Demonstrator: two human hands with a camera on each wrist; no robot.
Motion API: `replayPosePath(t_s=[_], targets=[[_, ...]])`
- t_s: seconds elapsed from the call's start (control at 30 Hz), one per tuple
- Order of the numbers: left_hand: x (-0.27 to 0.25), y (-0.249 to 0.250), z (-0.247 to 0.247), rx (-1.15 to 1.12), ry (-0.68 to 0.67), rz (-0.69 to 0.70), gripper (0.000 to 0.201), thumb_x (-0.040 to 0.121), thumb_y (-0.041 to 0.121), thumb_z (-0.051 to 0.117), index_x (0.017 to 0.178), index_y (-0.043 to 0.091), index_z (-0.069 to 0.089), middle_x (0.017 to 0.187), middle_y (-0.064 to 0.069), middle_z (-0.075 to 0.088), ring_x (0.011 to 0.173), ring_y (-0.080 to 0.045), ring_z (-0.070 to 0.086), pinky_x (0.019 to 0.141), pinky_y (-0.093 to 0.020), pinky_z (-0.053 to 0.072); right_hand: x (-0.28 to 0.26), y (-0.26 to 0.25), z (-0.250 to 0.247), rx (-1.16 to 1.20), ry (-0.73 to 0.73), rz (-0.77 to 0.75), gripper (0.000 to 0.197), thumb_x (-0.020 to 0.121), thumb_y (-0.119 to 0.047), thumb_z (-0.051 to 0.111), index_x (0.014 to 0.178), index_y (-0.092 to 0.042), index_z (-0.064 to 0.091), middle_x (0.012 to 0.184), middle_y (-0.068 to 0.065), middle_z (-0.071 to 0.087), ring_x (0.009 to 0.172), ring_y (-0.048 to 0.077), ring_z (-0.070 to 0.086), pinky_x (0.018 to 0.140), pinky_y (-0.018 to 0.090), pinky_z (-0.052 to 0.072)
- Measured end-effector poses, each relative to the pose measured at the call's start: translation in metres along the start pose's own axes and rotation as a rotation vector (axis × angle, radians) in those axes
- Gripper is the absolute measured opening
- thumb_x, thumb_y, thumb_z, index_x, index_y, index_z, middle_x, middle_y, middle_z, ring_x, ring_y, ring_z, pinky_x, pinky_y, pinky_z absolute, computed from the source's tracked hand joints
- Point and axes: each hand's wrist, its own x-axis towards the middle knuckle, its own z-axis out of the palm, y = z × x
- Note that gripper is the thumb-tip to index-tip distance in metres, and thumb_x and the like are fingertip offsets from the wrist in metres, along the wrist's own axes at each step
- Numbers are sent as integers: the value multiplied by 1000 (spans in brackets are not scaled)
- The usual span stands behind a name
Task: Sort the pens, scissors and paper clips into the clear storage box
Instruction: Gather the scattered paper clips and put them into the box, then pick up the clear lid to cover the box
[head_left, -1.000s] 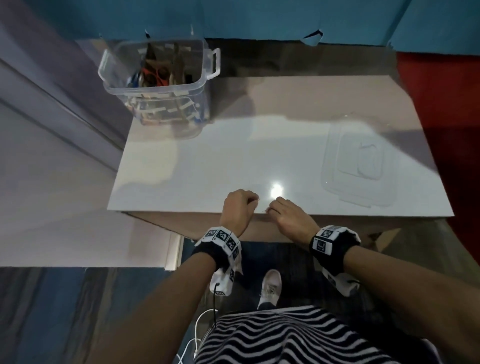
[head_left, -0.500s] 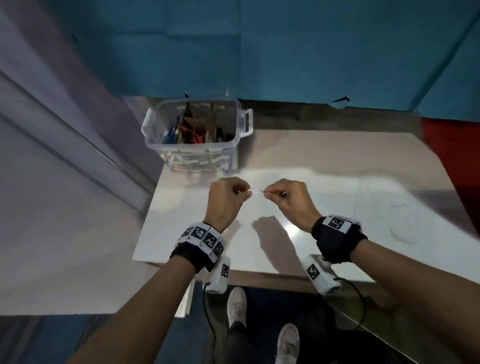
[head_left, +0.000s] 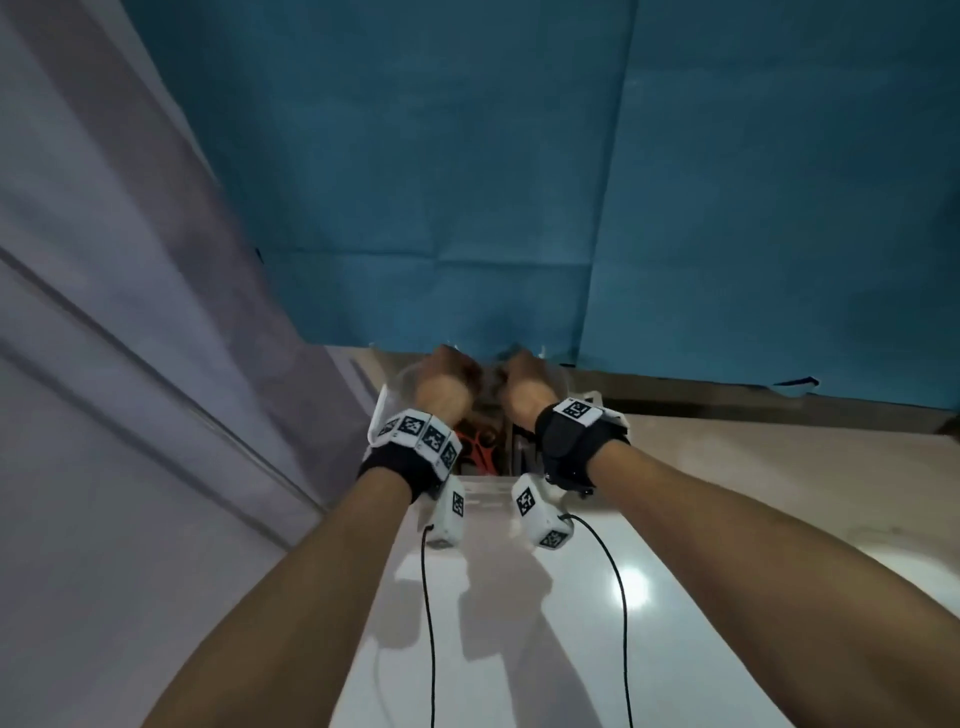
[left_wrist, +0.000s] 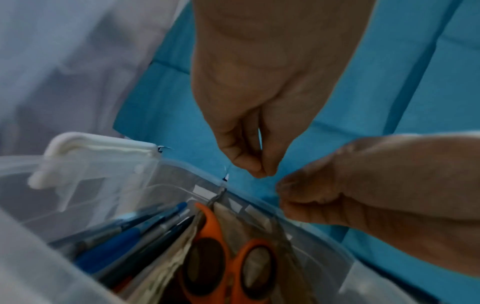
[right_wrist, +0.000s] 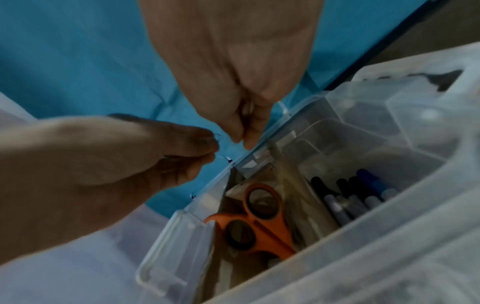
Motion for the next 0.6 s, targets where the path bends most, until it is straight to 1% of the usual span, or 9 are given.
replayPosePath(t_s=[0.07, 0.13, 0.2, 0.23, 0.3, 0.37, 0.43, 0.5, 0.6], targets=[[3, 3, 5, 165, -71, -20, 20, 94, 19, 63, 104, 8, 76, 108, -13, 75, 103, -27, 71, 81, -32, 53, 3, 8, -1, -45, -29, 32, 25, 95, -9, 49, 109, 0, 67, 113, 20, 67, 98, 33, 63, 74, 28, 40], [6, 6, 8, 202, -91, -18, 25, 98, 13, 57, 116, 6, 72, 119, -15, 72, 111, -29, 68, 83, -32, 50, 0, 19, -10, 30, -44, 28, 21, 87, -11, 53, 98, -4, 71, 101, 17, 71, 94, 33, 67, 73, 30, 50], [1, 14, 5, 239, -94, -3, 26, 94, 7, 56, 112, 6, 74, 115, -17, 72, 106, -33, 69, 81, -34, 51, -13, 33, -30, 115, -34, 0, 20, 78, -10, 56, 84, -7, 75, 82, 12, 74, 76, 26, 71, 70, 36, 59], [-2, 19, 5, 240, -82, 34, 25, 90, 5, 57, 106, 8, 76, 109, -17, 73, 102, -34, 69, 80, -35, 53, -20, 42, -43, 144, -17, -11, 20, 78, -5, 57, 81, -7, 76, 75, 9, 74, 67, 21, 69, 69, 34, 60], [-16, 39, 12, 186, -30, 192, 23, 83, 4, 58, 95, 12, 76, 98, -15, 74, 94, -36, 68, 82, -38, 57, -37, 64, -73, 213, 27, 0, 19, 82, -1, 60, 80, -6, 78, 63, 2, 70, 57, 10, 61, 68, 28, 56], [-43, 70, 27, 122, 26, 334, 25, 80, 5, 55, 93, 14, 75, 91, -15, 74, 90, -37, 68, 80, -43, 57, -57, 93, -107, 279, 102, 17, 19, 87, -13, 65, 73, -6, 75, 57, 7, 68, 48, 10, 57, 63, 30, 53], [-77, 109, 53, 20, 22, 443, 26, 83, 7, 56, 97, 17, 75, 92, -12, 76, 92, -34, 69, 81, -43, 57, -83, 135, -139, 316, 152, 72, 31, 92, -22, 66, 70, -2, 71, 59, 16, 67, 46, 17, 55, 55, 28, 48], [-115, 147, 88, -75, -66, 521, 25, 88, 6, 57, 100, 16, 77, 97, -8, 77, 93, -27, 71, 85, -41, 57, -116, 186, -168, 337, 152, 177, 33, 95, -22, 64, 77, 5, 69, 63, 22, 63, 52, 20, 55, 55, 29, 47], [-168, 178, 153, -88, -282, 531, 22, 94, 10, 58, 108, 12, 75, 104, -8, 76, 92, -22, 71, 87, -40, 58, -173, 273, -201, 267, 110, 371, 32, 95, -17, 63, 86, 13, 68, 68, 17, 61, 62, 23, 55, 60, 36, 50]])
